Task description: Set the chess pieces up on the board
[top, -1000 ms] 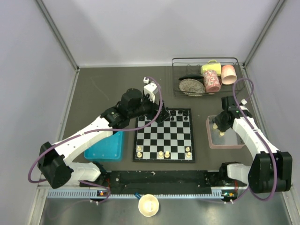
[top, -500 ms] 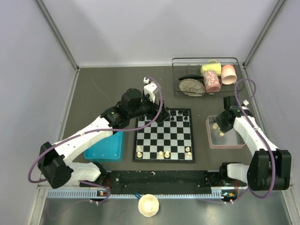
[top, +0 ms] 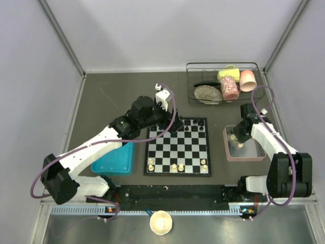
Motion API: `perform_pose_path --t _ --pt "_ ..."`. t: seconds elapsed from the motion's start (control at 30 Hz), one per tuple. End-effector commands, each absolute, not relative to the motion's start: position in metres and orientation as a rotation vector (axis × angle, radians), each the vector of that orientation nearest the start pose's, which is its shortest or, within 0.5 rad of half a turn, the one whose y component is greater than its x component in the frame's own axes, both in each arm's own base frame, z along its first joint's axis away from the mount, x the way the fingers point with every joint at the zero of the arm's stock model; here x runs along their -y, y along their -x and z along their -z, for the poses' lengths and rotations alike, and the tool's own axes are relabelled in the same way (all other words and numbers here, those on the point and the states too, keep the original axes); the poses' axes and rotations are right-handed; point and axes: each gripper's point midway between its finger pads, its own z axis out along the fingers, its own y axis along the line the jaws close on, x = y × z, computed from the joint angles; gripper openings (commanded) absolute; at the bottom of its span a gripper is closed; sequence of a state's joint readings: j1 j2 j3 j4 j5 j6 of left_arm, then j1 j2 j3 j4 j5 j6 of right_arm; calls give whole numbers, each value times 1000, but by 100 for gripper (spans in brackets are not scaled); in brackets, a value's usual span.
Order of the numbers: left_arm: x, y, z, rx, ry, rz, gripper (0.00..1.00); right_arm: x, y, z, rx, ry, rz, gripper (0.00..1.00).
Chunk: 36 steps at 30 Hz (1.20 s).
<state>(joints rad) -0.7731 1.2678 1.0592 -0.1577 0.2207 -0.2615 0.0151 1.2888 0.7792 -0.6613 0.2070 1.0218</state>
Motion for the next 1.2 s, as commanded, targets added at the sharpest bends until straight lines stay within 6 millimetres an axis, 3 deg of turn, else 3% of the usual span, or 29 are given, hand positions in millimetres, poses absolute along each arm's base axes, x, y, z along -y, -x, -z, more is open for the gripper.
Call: perform_pose_path --t 0.0,0.5,0.87,1.07,1.17 --pt "323 -262 -257 -1870 -665 887 81 5 -282 -65 -2286 -1339 -18 40" --pt "322 -264 -255 -1876 -660 870 81 7 -287 -55 -2304 -1339 15 35" --pt "323 -263 -254 -1880 -663 877 81 6 -284 -53 -2327 -1316 17 18" --pt "323 -264 -255 -1876 -663 876 81 5 -284 -55 -2344 -1275 9 0" --pt "323 -264 -255 -1877 -660 875 81 2 -288 -63 -2369 -1202 -16 0"
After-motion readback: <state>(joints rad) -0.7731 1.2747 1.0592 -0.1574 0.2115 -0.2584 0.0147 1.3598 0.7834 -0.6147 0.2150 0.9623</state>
